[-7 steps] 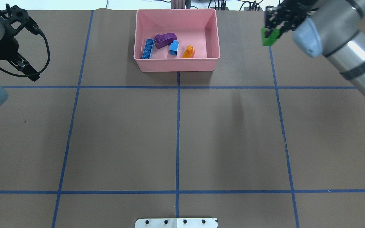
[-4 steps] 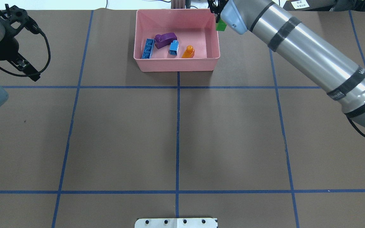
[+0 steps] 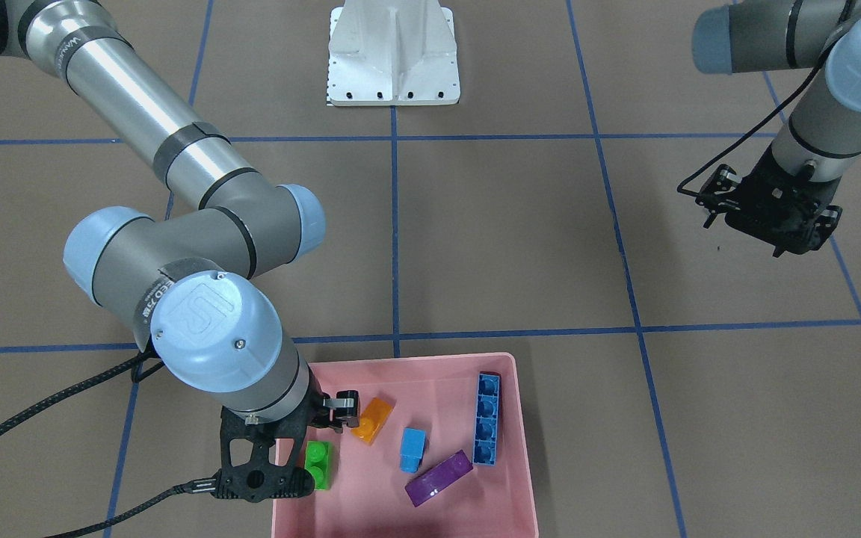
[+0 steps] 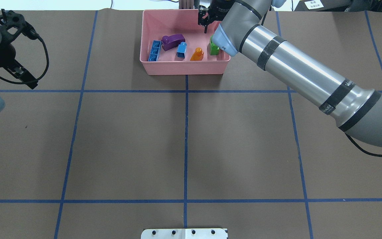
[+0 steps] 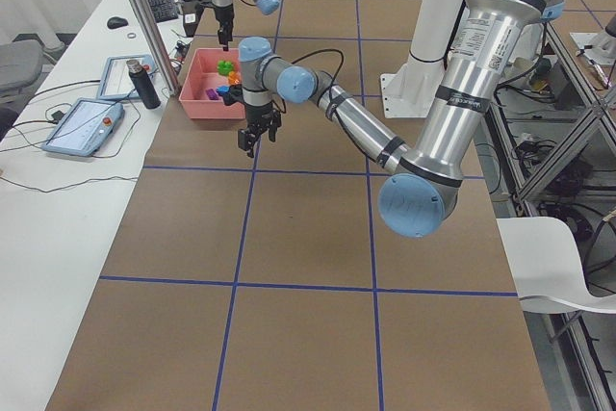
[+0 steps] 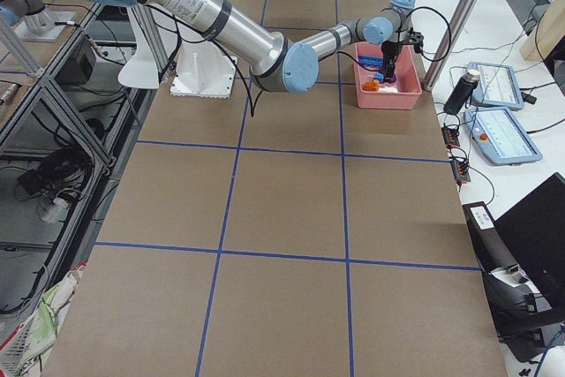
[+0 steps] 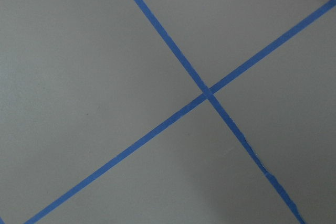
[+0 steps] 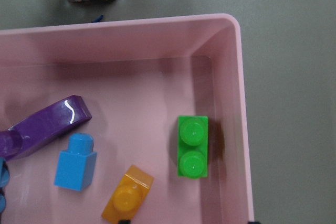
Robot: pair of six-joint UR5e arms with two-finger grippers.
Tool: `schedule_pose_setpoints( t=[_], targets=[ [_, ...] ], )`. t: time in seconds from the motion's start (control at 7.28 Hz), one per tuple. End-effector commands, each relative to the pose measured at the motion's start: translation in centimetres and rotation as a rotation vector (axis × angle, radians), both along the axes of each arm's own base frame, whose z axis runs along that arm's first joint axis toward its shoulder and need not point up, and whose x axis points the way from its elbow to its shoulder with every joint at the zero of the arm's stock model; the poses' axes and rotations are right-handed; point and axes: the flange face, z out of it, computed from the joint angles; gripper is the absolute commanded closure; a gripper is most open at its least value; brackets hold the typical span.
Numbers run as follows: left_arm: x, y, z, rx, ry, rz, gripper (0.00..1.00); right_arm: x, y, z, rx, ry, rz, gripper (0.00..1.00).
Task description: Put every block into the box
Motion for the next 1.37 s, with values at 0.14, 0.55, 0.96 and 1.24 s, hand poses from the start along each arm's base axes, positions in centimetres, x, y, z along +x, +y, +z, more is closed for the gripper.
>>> schedule_pose_setpoints(
  t=[0.14,0.55,0.96,1.24],
  targets=[
    [-3.8,1.0,3.9,-0.057,-0.029,-0.045,0.00,3.6,3.2,-1.8,-0.017,0.025,-0.017,0.00],
    [-15.2,3.3,10.8,-0.063,0.015,0.001,0.00,14.4,9.2,6.4,0.068,0.076,-0.124,0.00],
    [-27.1,9.5,19.5,-0.066,0.076,0.004,0.00,24.3,15.4,13.9,0.151,0.126,-0.211,0.00],
    [-30.2,12.2,21.1,-0.112,0.167,-0.092,0.00,32.5,18.6,20.5,0.164,0.110,-0.265,0.00]
  ],
)
